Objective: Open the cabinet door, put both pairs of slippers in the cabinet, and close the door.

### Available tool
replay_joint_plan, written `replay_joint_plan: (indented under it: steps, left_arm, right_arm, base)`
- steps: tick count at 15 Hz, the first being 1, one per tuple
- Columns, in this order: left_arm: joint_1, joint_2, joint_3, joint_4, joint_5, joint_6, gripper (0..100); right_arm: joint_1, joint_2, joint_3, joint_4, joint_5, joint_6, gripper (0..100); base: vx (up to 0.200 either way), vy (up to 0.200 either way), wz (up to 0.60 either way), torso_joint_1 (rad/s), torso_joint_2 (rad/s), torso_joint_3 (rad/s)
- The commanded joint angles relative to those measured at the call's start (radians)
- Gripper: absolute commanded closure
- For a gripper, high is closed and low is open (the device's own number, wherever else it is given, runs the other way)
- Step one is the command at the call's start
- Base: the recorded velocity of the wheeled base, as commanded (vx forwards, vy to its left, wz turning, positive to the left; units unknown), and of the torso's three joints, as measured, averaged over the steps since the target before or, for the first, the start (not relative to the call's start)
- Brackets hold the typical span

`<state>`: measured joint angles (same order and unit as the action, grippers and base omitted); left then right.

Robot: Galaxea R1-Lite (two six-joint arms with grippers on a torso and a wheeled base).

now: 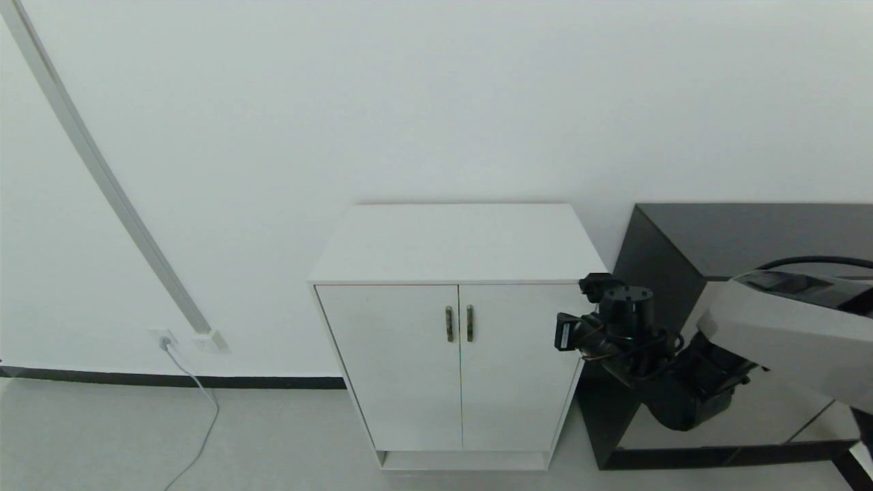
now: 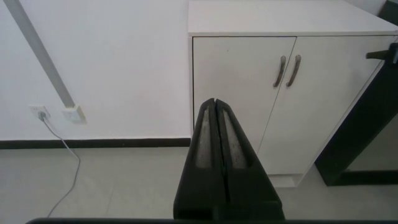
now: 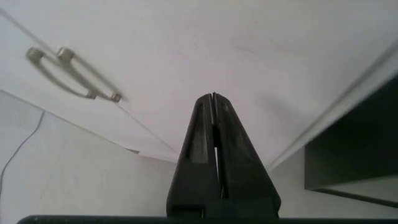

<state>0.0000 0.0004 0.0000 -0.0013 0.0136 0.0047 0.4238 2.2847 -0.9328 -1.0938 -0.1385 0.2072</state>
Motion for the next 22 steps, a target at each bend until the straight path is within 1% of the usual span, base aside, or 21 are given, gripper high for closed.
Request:
replay_joint_plan:
  steps: [1, 2, 3, 4, 7, 8, 9, 11, 12, 13, 15, 17, 18, 19, 20, 22]
  left_arm:
    - [0.0, 0.001, 0.0, 0.0, 0.0, 0.0, 100]
    - [0.0, 0.0, 0.0, 0.0, 0.0, 0.0, 100]
    - [0.0, 0.001, 0.0, 0.0, 0.0, -0.002, 100]
    - [0.0, 0.0, 0.0, 0.0, 0.0, -0.003, 100]
    - [0.0, 0.0, 0.0, 0.0, 0.002, -0.005, 100]
    - [0.0, 0.001, 0.0, 0.0, 0.002, -0.005, 100]
    - [0.0, 0.0, 0.0, 0.0, 0.002, -0.005, 100]
    - [0.0, 0.0, 0.0, 0.0, 0.002, -0.005, 100]
    - [0.0, 0.001, 0.0, 0.0, 0.002, -0.005, 100]
    - [0.0, 0.0, 0.0, 0.0, 0.002, -0.005, 100]
    - [0.0, 0.0, 0.0, 0.0, 0.002, -0.005, 100]
    - [0.0, 0.001, 0.0, 0.0, 0.002, -0.005, 100]
    - [0.0, 0.001, 0.0, 0.0, 0.002, -0.005, 100]
    - [0.0, 0.0, 0.0, 0.0, 0.002, -0.005, 100]
    - [0.0, 0.0, 0.0, 0.0, 0.002, -0.005, 100]
    - [0.0, 0.0, 0.0, 0.0, 0.002, -0.005, 100]
  right_arm:
    - [-0.013, -0.248, 0.218, -0.029, -0.001, -0.005, 100]
    - [-0.031, -0.329, 0.284, -0.029, -0.018, -0.02, 100]
    - [-0.043, -0.375, 0.322, -0.029, -0.033, -0.031, 100]
    - [-0.074, -0.485, 0.408, -0.028, -0.062, -0.062, 100]
    - [-0.163, -0.74, 0.62, -0.021, -0.073, -0.123, 100]
    - [-0.186, -0.789, 0.663, -0.02, -0.073, -0.137, 100]
    - [-0.25, -0.904, 0.761, -0.008, -0.073, -0.167, 100]
    - [-0.327, -1.082, 0.856, 0.066, -0.069, -0.19, 100]
    - [-0.341, -1.145, 0.874, 0.107, -0.066, -0.192, 100]
    - [-0.352, -1.295, 0.888, 0.239, -0.064, -0.192, 100]
    - [-0.347, -1.582, 0.859, 0.595, -0.049, -0.192, 100]
    - [-0.347, -1.823, 0.804, 0.934, -0.004, -0.19, 100]
    - [-0.347, -1.929, 0.793, 1.077, 0.022, -0.19, 100]
    - [-0.347, -2.005, 0.793, 1.164, 0.04, -0.189, 100]
    - [-0.347, -2.061, 0.804, 1.2, 0.051, -0.189, 100]
    - [-0.347, -2.085, 0.821, 1.204, 0.053, -0.189, 100]
  base:
    - [0.0, 0.0, 0.0, 0.0, 0.0, 0.0]
    - [0.0, 0.0, 0.0, 0.0, 0.0, 0.0]
    - [0.0, 0.0, 0.0, 0.0, 0.0, 0.0]
    - [0.0, 0.0, 0.0, 0.0, 0.0, 0.0]
    - [0.0, 0.0, 0.0, 0.0, 0.0, 0.0]
    - [0.0, 0.0, 0.0, 0.0, 0.0, 0.0]
    - [0.0, 0.0, 0.0, 0.0, 0.0, 0.0]
    - [0.0, 0.0, 0.0, 0.0, 0.0, 0.0]
    - [0.0, 0.0, 0.0, 0.0, 0.0, 0.0]
    - [0.0, 0.0, 0.0, 0.0, 0.0, 0.0]
    - [0.0, 0.0, 0.0, 0.0, 0.0, 0.0]
    - [0.0, 0.0, 0.0, 0.0, 0.0, 0.0]
    - [0.0, 0.0, 0.0, 0.0, 0.0, 0.0]
    - [0.0, 0.0, 0.0, 0.0, 0.0, 0.0]
    - [0.0, 0.0, 0.0, 0.0, 0.0, 0.0]
    - [0.0, 0.0, 0.0, 0.0, 0.0, 0.0]
